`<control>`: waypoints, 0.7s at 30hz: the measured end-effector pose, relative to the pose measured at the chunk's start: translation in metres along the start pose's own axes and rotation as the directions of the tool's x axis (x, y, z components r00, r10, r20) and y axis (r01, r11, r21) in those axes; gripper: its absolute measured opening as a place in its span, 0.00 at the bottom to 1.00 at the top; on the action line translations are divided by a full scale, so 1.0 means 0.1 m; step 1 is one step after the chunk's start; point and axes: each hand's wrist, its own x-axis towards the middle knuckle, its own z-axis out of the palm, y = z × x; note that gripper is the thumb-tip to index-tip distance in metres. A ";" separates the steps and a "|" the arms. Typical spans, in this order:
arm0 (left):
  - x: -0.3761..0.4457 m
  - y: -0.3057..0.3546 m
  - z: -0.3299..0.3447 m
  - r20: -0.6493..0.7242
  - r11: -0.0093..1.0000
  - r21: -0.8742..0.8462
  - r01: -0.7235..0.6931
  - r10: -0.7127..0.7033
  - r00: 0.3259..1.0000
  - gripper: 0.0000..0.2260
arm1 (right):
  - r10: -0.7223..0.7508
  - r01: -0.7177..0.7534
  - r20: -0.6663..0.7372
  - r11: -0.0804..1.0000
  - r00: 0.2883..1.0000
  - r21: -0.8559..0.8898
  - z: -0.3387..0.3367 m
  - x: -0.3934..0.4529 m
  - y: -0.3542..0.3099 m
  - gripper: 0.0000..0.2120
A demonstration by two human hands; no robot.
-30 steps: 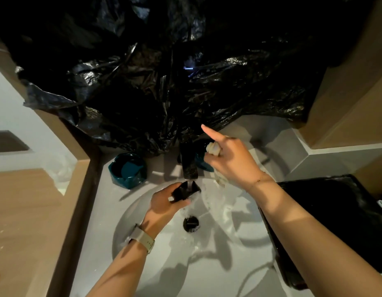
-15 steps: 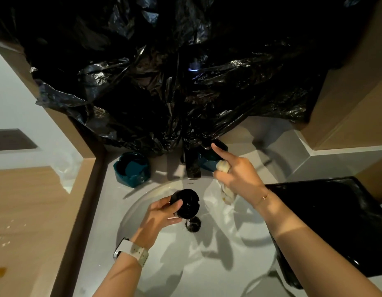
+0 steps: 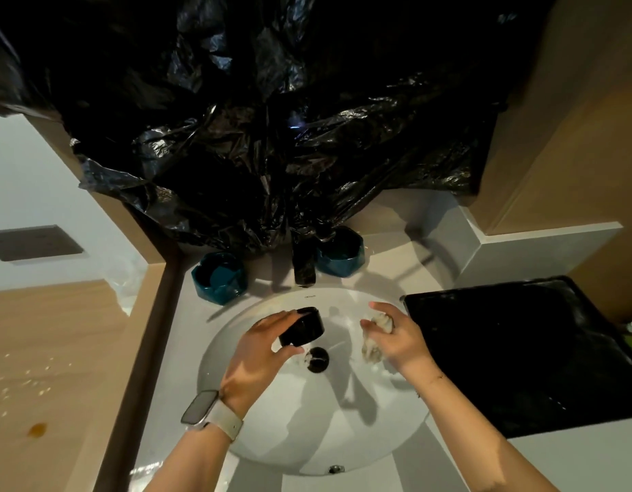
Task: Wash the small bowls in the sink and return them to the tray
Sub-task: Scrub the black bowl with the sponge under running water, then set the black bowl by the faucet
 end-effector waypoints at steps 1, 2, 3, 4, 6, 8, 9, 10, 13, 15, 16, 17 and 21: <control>0.00 0.04 0.01 -0.012 1.000 -0.015 0.008 -0.008 1.000 0.24 | 0.002 -0.002 -0.004 1.000 1.000 -0.008 -0.07 -0.03 -0.03 0.12; 0.01 0.11 0.04 -0.029 0.997 -0.065 0.035 -0.036 0.999 0.23 | 0.001 -0.001 -0.011 1.000 1.000 -0.009 -0.14 -0.05 -0.05 0.11; 0.03 0.18 0.07 -0.036 0.985 -0.153 0.085 -0.091 0.995 0.23 | 0.001 -0.001 -0.016 1.000 1.000 -0.007 -0.22 -0.07 -0.08 0.11; 0.06 0.28 0.11 -0.032 0.958 -0.253 0.136 -0.149 0.988 0.22 | -0.001 0.001 -0.017 1.000 1.000 -0.008 -0.30 -0.07 -0.10 0.11; 0.17 0.50 0.20 -0.051 0.902 -0.385 0.196 -0.233 0.971 0.19 | -0.009 0.009 -0.014 0.999 1.000 -0.032 -0.46 -0.04 -0.13 0.11; 0.36 0.73 0.29 -0.023 0.828 -0.515 0.222 -0.272 0.962 0.14 | 0.029 -0.029 -0.015 0.999 0.999 0.029 -0.61 0.01 -0.15 0.09; 0.47 0.84 0.36 0.021 0.766 -0.596 0.241 -0.284 0.958 0.11 | 0.060 -0.059 -0.004 0.992 0.998 0.115 -0.67 0.04 -0.14 0.08; 0.60 0.94 0.45 0.071 0.690 -0.665 0.284 -0.320 0.945 0.10 | 0.094 -0.096 0.021 0.974 0.995 0.204 -0.73 0.08 -0.14 0.08; 1.05 1.15 0.80 0.193 0.454 -0.786 0.420 -0.464 0.864 0.07 | 0.150 -0.168 0.084 0.936 0.985 0.308 -0.88 0.21 -0.11 0.11; 1.33 1.23 1.05 0.238 0.382 -0.806 0.453 -0.491 0.838 0.04 | 0.160 -0.185 0.103 0.930 0.982 0.319 -0.97 0.28 -0.06 0.10; 1.46 1.26 1.16 0.260 0.357 -0.805 0.474 -0.505 0.823 0.03 | 0.166 -0.195 0.115 0.924 0.979 0.328 -1.01 0.31 -0.04 0.10; 1.58 1.29 1.25 0.277 0.330 -0.805 0.493 -0.526 0.804 0.02 | 0.173 -0.207 0.129 0.920 0.976 0.333 -1.03 0.33 -0.02 0.10; 1.90 1.34 1.49 0.213 0.283 -0.822 0.495 -0.653 0.727 0.11 | 0.190 -0.235 0.157 0.903 0.969 0.361 -1.10 0.37 0.04 0.11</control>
